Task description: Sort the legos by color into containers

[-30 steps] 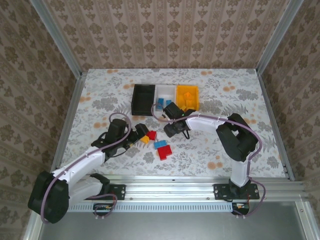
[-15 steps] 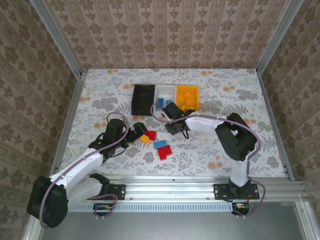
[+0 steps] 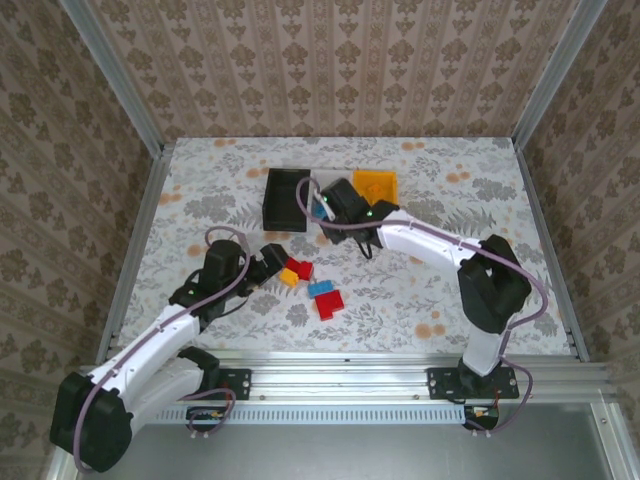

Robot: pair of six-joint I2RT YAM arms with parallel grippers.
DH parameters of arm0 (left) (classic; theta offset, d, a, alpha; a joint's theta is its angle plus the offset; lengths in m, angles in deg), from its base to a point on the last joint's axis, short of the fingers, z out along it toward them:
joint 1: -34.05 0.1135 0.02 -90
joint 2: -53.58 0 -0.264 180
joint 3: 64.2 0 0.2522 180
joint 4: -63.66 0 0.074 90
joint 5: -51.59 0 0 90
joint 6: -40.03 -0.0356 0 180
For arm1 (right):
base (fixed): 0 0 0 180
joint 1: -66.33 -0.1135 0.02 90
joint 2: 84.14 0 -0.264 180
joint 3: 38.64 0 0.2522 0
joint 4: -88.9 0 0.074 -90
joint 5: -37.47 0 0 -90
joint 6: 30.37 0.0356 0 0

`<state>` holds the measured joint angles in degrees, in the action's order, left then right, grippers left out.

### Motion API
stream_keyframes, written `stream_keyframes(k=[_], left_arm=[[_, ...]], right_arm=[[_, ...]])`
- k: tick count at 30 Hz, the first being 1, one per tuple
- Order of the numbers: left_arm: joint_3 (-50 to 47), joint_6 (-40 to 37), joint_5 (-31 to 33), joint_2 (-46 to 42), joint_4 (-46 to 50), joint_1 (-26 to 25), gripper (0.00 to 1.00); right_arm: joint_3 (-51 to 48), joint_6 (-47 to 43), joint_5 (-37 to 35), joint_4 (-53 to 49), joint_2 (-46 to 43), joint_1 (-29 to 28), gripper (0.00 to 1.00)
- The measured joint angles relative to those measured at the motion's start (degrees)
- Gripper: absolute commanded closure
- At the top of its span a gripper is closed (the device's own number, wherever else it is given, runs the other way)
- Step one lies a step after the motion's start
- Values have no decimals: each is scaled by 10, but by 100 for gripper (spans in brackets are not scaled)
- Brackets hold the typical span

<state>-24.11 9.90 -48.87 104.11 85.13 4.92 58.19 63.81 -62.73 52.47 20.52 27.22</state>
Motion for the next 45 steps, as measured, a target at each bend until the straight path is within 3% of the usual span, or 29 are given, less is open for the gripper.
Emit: stream_keyframes(k=[8,18,21,24,32,38,45], left_arm=[[-5,-2,2,-35,24,6,0],[-17,-2,13,-75,37,23,0],[-17,-2,13,-74,37,23,0],[-19,-2,13,-67,33,23,0],[-32,-1,6,-41,15,23,0],[-33,-1,6,-43,15,25,0],[-46,6,40,-122,22,42,0]], right_arm=[[223,-16,-1,-40,184,48,71],[244,-17,-1,-85,231,54,56],[208,-17,-10,-75,202,47,50],[137,-16,-31,-70,130,20,33],[-61,30,-56,-52,-54,-111,21],[-128,103,-30,-71,-56,-128,17],[-127,175,19,-74,-21,-152,13]])
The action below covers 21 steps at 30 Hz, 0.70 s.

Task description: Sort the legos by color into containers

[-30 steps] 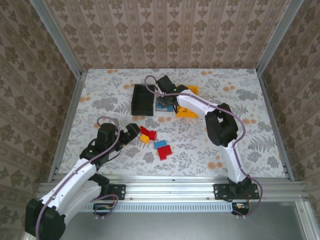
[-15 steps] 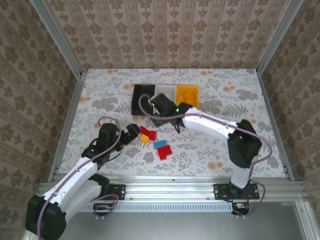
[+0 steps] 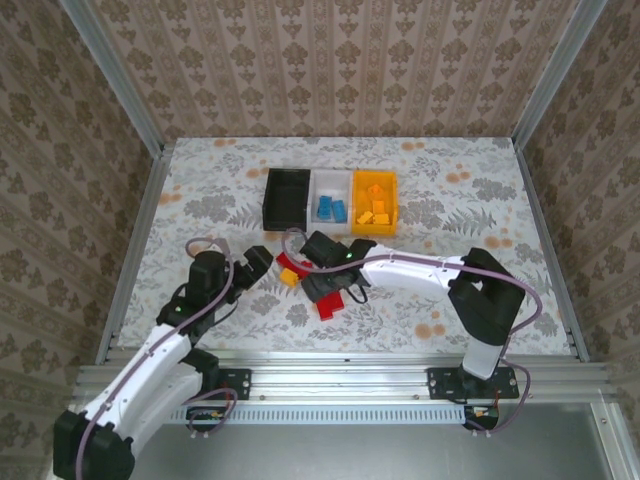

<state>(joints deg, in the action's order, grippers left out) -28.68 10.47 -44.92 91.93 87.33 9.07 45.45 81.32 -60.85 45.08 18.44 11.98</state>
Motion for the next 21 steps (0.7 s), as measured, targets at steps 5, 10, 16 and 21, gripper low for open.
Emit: stream_keyframes(k=[5,10,16,21], left_arm=[[-4,5,15,-32,12,0,0],[-4,9,19,-35,14,0,0],[-4,9,19,-35,14,4,0],[-4,9,19,-35,14,7,0]], right_arm=[[21,33,0,-7,52,-15,13],[52,60,-4,-17,92,-24,16],[74,75,-14,-27,116,-27,20],[79,75,-35,-33,125,-32,24]])
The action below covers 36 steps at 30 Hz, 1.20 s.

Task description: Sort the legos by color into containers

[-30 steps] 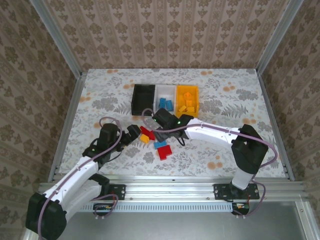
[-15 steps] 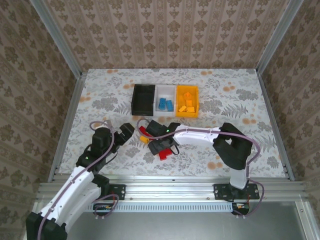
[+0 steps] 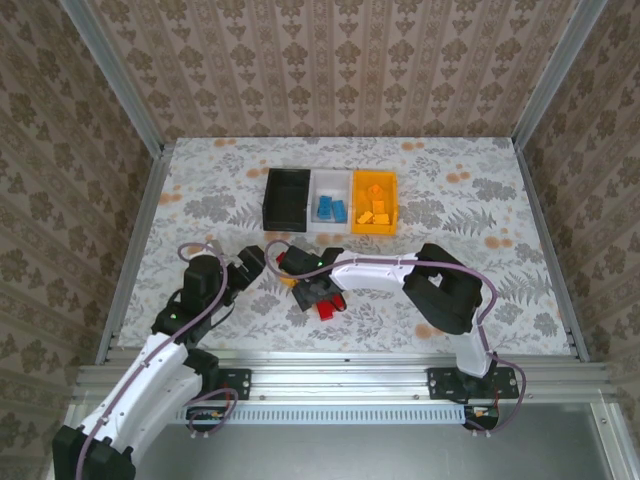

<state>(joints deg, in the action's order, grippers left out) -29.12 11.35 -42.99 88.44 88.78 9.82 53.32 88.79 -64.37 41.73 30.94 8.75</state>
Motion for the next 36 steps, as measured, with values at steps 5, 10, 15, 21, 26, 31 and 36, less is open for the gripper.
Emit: stream_keyframes(k=[5,10,15,21,26,31,36], left_arm=[[-2,0,1,0,-2,4,0],[-3,0,1,11,-2,7,0],[-3,0,-1,26,-9,7,0],[-3,2,-7,50,-22,7,0],[-2,2,-17,61,-24,7,0],[6,6,-31,67,-24,7,0],[19,6,-44,70,-22,7,0]], right_arm=[[1,-5,-12,3,0,-4,31],[-16,-7,-20,16,-11,-5,33],[-45,-9,-36,20,-45,-5,34],[-59,-31,-65,26,-117,4,35],[-24,-69,-65,37,-125,53,35],[77,-120,-64,45,-89,124,35],[177,-169,-65,62,-18,176,35]])
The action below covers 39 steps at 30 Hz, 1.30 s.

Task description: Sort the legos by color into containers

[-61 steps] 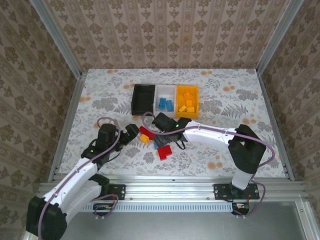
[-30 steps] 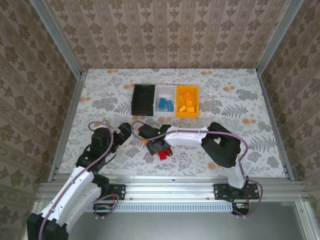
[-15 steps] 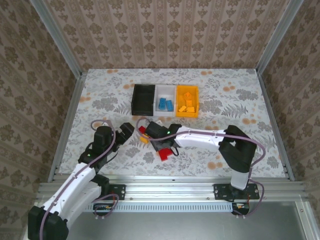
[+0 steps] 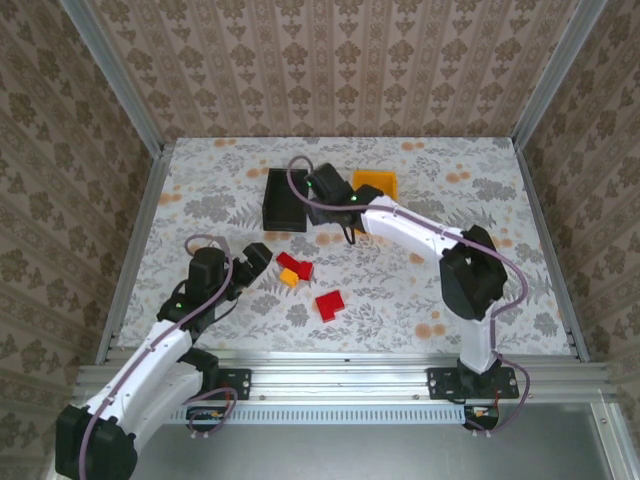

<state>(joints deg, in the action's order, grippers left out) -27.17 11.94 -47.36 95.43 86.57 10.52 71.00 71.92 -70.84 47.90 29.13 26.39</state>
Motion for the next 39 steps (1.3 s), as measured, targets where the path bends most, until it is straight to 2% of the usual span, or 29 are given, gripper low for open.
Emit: stream_keyframes(k=[4,9,17,27,30,34,39], left_arm=[[7,0,-3,-5,10,0,0],[8,-1,-4,-15,22,0,0],[8,-2,-5,-27,23,1,0],[8,-2,-5,-29,23,4,0],[8,-2,-4,-29,23,4,0],[8,-3,-2,-29,23,4,0],[8,-3,0,-25,22,5,1]], right_arm=[[88,-30,-2,-15,79,27,34],[153,-49,4,-47,136,42,31],[200,-61,9,-84,163,50,24],[212,-62,9,-90,166,51,25],[178,-62,9,-84,148,48,26],[59,-61,-2,-65,67,22,28],[-66,-52,-16,-38,-55,-74,32]])
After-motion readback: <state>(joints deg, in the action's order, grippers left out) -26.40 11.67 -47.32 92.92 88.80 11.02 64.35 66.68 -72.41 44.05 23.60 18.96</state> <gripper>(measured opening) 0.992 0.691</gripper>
